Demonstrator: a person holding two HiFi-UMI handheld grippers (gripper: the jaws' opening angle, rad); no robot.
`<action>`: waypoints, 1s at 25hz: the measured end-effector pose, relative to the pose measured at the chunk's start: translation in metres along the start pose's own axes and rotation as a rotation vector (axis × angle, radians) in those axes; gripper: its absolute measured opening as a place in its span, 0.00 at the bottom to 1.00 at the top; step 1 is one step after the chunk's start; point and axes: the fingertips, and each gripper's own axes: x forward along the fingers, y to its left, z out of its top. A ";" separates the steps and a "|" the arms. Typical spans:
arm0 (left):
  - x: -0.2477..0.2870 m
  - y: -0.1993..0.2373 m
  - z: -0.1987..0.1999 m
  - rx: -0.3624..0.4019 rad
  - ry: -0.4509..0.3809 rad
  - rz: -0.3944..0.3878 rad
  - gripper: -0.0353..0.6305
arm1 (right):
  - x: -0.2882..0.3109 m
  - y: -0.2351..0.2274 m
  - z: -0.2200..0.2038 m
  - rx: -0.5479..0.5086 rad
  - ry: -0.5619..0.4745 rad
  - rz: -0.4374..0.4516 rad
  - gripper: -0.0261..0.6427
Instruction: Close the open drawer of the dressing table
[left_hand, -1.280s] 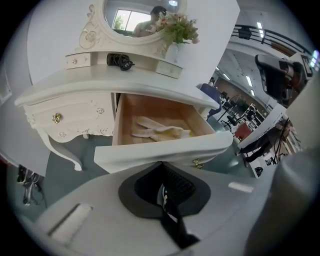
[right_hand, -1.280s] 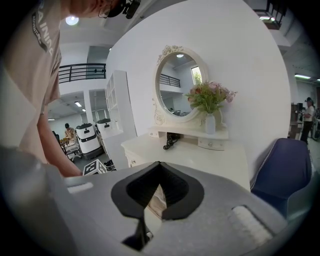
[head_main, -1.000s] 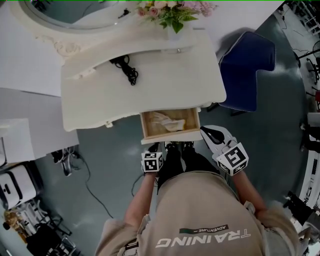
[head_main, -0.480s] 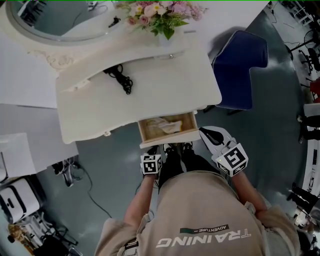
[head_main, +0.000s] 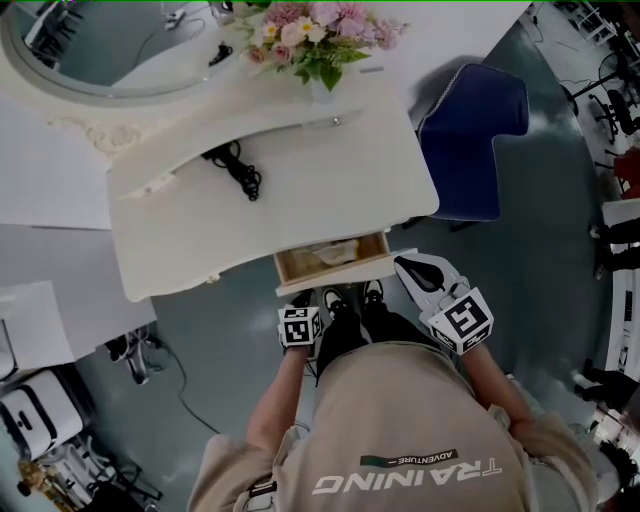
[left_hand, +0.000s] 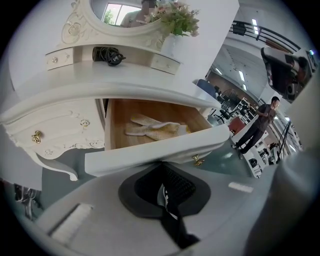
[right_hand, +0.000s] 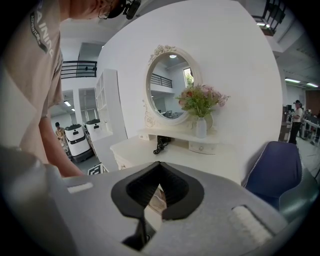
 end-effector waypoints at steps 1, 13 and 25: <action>0.001 0.001 0.002 0.001 0.001 0.000 0.08 | 0.002 0.000 0.001 0.002 0.000 0.001 0.04; 0.013 0.014 0.033 -0.028 0.006 0.002 0.08 | 0.025 -0.014 0.017 -0.004 0.006 0.015 0.04; 0.025 0.029 0.062 -0.044 -0.013 0.015 0.08 | 0.033 -0.023 0.024 -0.008 -0.001 -0.002 0.04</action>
